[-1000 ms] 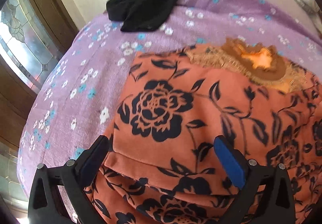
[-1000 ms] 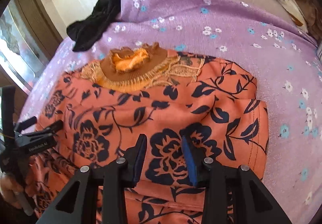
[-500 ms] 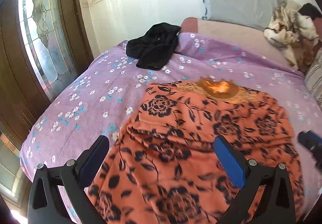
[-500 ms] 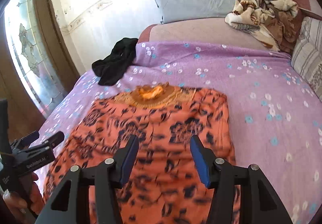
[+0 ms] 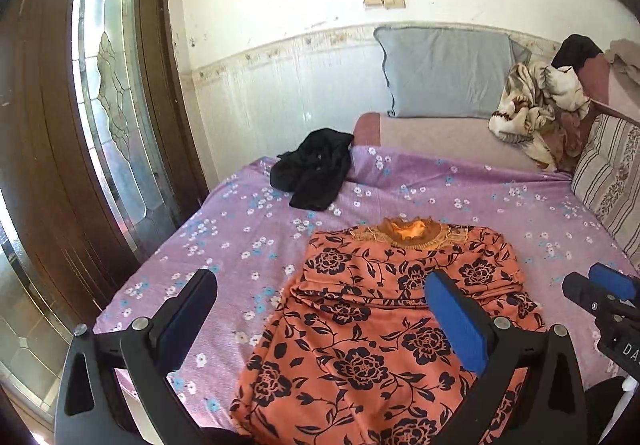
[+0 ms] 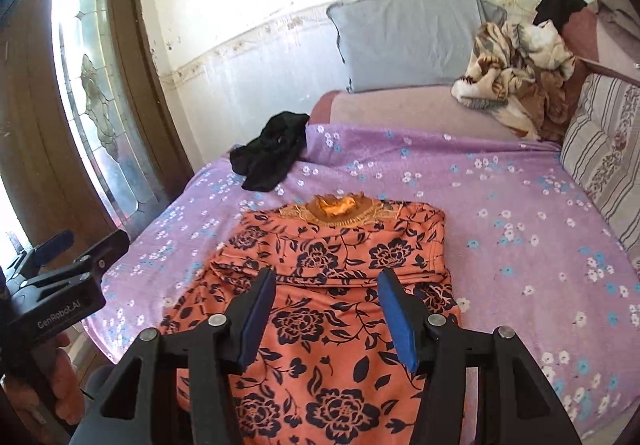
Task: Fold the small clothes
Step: 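Release the blouse and raise both grippers above the folded blouse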
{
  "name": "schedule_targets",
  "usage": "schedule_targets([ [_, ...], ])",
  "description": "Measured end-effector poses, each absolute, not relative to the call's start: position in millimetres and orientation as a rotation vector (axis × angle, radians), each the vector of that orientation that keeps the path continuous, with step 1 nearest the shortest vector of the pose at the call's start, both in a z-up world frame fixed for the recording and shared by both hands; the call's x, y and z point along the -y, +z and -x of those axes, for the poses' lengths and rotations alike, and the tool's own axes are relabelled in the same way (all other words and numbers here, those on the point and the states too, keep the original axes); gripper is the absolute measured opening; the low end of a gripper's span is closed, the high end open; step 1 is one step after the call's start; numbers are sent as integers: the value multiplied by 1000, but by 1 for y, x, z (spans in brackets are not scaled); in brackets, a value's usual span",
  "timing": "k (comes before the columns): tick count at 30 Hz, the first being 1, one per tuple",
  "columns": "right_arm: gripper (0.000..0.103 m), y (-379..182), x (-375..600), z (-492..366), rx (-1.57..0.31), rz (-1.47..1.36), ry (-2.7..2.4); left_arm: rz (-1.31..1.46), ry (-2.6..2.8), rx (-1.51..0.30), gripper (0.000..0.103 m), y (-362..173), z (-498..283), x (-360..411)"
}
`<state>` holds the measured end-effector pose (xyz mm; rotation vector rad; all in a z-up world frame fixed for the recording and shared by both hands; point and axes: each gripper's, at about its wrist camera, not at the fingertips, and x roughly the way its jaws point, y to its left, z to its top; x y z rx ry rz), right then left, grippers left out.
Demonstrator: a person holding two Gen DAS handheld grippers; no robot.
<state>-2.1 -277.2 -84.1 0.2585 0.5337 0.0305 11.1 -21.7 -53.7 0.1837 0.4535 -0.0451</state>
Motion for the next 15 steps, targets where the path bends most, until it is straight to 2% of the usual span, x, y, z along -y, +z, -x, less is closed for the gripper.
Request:
schedule_targets([
  [15, 58, -29, 264, 65, -446, -198, 37, -173, -51, -386, 103, -20, 33, 10],
])
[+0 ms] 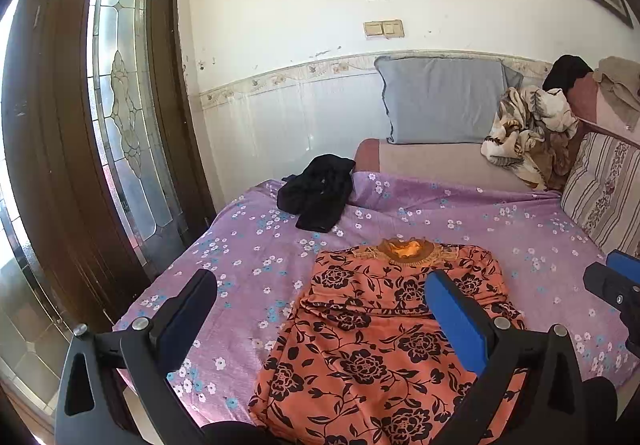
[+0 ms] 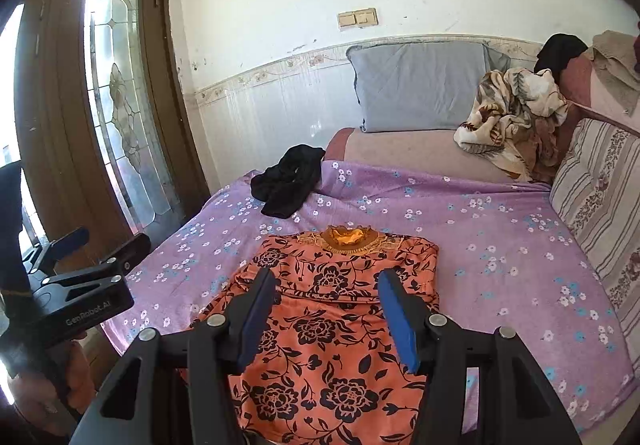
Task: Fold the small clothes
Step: 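Release the blouse and raise both grippers above the folded blouse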
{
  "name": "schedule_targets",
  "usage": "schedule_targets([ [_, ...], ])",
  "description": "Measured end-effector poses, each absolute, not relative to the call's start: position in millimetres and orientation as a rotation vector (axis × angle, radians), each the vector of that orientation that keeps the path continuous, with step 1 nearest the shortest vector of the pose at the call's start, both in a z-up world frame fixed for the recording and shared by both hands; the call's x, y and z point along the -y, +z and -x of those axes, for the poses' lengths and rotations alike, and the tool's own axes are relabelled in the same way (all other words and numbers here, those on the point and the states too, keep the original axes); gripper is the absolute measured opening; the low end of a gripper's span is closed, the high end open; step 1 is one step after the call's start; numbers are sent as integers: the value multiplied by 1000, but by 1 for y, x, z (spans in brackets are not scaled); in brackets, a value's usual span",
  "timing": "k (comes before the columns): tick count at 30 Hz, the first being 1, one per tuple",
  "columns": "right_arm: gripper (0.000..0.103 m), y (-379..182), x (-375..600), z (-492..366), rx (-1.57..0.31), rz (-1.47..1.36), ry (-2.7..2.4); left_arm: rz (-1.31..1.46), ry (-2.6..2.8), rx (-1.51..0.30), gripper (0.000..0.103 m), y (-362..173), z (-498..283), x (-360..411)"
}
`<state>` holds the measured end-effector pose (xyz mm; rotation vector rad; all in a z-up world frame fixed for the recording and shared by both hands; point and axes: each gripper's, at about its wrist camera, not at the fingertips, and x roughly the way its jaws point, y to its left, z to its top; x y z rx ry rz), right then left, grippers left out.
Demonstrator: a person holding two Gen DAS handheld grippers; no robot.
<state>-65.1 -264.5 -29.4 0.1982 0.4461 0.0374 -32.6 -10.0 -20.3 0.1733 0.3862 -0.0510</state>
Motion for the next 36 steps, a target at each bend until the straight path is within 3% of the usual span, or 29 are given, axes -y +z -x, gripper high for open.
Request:
schedule_targets([
  [36, 58, -92, 242, 56, -636, -196, 73, -182, 21, -550, 103, -76, 8, -23],
])
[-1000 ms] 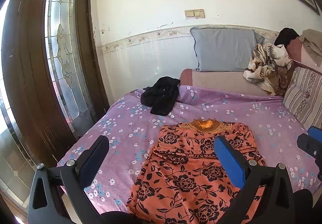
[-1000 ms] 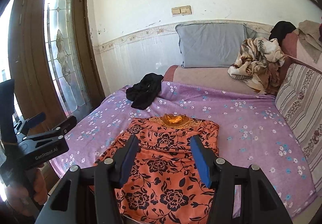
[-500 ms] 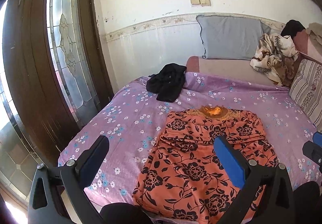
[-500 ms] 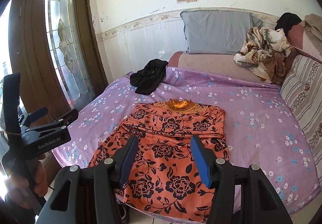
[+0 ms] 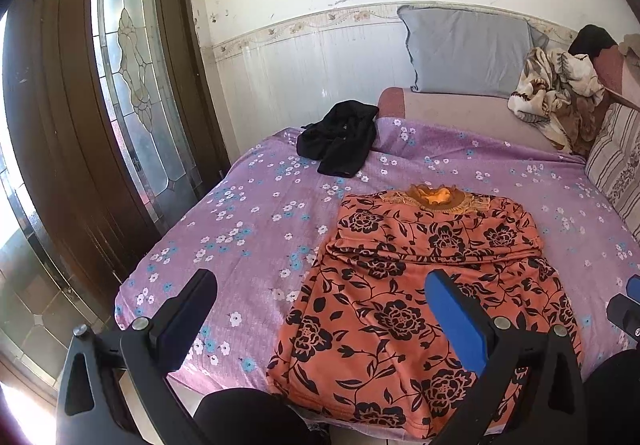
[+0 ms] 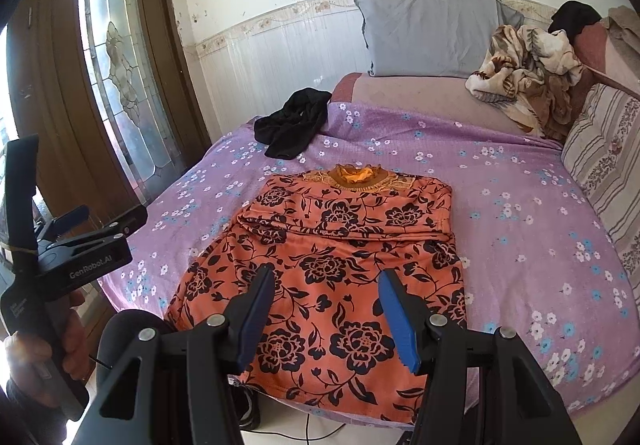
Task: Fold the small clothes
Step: 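Release the blouse and raise both grippers above the folded blouse, then grasp the blouse hem edge with both grippers and lift it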
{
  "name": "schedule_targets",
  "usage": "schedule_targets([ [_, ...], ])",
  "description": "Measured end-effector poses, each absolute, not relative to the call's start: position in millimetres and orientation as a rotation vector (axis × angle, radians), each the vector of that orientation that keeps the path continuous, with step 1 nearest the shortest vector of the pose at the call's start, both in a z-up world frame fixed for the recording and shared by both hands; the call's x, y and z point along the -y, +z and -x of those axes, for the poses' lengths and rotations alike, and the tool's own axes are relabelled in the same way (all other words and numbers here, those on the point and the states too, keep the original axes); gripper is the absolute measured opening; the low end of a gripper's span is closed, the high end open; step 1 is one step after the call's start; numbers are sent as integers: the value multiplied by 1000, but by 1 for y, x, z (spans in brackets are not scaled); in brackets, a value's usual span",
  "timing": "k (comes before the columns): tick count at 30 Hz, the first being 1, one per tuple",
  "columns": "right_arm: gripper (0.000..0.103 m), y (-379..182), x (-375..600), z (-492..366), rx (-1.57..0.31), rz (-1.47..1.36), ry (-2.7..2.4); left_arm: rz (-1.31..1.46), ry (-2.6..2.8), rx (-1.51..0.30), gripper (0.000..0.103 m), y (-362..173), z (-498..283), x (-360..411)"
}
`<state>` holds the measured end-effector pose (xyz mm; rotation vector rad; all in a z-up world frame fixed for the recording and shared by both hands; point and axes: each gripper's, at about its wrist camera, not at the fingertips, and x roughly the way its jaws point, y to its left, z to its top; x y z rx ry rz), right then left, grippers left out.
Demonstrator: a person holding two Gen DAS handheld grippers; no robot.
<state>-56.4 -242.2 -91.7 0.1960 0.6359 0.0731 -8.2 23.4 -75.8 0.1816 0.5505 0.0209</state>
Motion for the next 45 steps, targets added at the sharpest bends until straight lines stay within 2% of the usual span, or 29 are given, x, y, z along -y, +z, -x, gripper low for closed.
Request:
schedule_targets([
  [19, 58, -139, 287, 43, -739, -292, 0, -230, 106, -706, 103, -124, -19, -51],
  [24, 59, -168, 315, 41, -818, -377, -38, -201, 111, -790, 103, -141, -33, -74],
  [32, 61, -228, 344, 40, -959, -506, -61, -157, 87, -1036, 103, -213, -53, -116],
  [37, 61, -252, 358, 39, -1014, -592, -72, -75, 54, -1124, 102, -234, -67, -145],
  [38, 61, -254, 359, 38, -1019, -603, -72, -47, 33, -1133, 99, -236, -70, -149],
  [39, 61, -256, 361, 37, -1021, -613, -70, -22, 9, -1145, 87, -239, -72, -153],
  [40, 61, -258, 361, 35, -1024, -620, -69, -13, -8, -1155, 70, -241, -73, -154],
  [41, 61, -259, 362, 34, -1028, -625, -68, -7, -34, -1166, 62, -244, -75, -153],
  [42, 61, -261, 362, 33, -1033, -628, -68, -1, -62, -1176, 48, -246, -77, -152],
  [43, 61, -263, 362, 31, -1038, -629, -68, 4, -87, -1185, 43, -248, -77, -151],
  [45, 61, -266, 361, 29, -1048, -631, -69, 10, -121, -1197, 43, -252, -79, -146],
])
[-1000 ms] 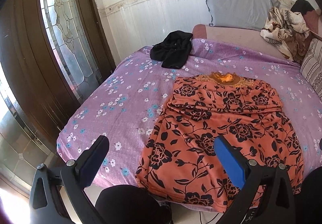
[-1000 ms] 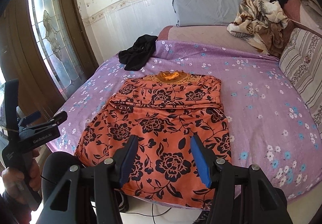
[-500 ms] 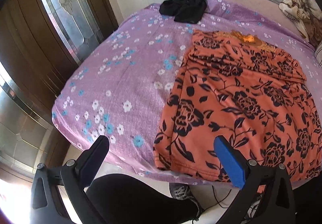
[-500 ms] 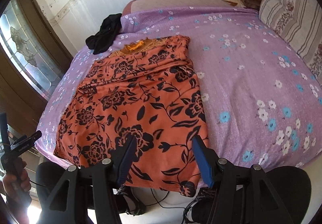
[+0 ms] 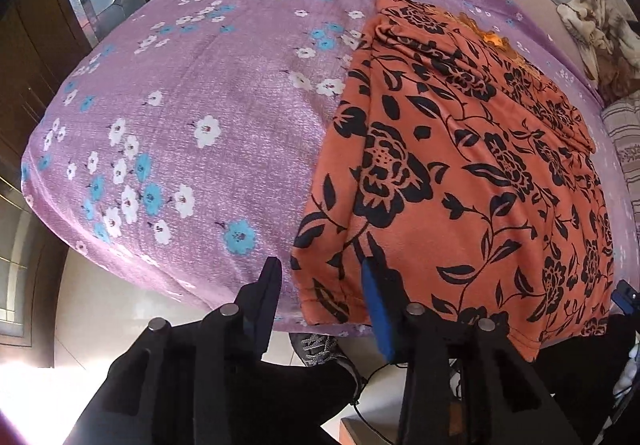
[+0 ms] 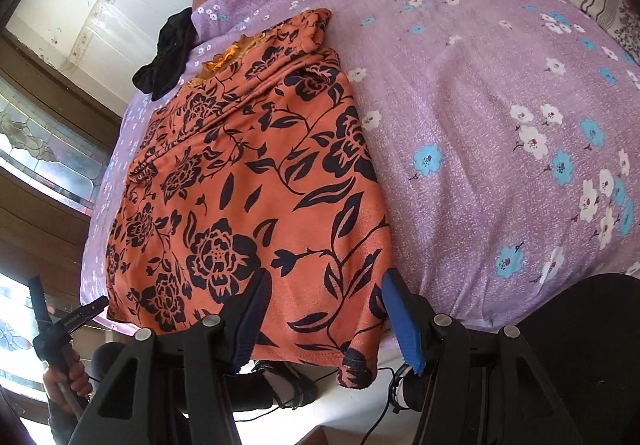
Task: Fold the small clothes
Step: 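Grasp the blouse hem edge with both grippers and lift it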
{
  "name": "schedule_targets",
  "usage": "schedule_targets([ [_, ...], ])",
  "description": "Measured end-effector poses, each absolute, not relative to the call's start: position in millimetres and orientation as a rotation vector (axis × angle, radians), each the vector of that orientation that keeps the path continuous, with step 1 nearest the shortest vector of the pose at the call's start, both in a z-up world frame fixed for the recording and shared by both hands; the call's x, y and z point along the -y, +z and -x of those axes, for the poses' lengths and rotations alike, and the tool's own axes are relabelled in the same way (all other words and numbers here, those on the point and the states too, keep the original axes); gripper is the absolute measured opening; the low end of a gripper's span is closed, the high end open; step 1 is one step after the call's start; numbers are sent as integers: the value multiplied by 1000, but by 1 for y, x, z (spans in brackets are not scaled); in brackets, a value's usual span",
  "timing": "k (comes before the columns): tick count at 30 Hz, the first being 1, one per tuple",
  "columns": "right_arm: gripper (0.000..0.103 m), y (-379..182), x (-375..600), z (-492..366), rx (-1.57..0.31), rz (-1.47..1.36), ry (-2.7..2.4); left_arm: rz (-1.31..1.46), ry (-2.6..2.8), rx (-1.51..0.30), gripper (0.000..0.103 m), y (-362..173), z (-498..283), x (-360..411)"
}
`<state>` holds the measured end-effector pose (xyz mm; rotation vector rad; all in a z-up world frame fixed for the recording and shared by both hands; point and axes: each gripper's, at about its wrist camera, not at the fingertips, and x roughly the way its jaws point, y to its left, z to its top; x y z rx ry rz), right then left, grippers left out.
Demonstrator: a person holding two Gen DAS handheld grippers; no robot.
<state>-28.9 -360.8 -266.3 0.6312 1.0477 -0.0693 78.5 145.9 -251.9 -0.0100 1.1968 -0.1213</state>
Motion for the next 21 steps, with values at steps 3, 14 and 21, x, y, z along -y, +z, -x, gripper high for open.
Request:
schedule_targets([
  [3, 61, -269, 361, 26, -1056, -634, -74, 19, -173, -1218, 67, -258, -80, -138],
  [14, 61, -275, 367, 24, -1070, -672, -90, 111, -199, -1280, 33, -279, -85, -141],
  [21, 61, -275, 372, 28, -1061, -706, -99, 41, -238, -1234, 40, -268, -81, -125],
])
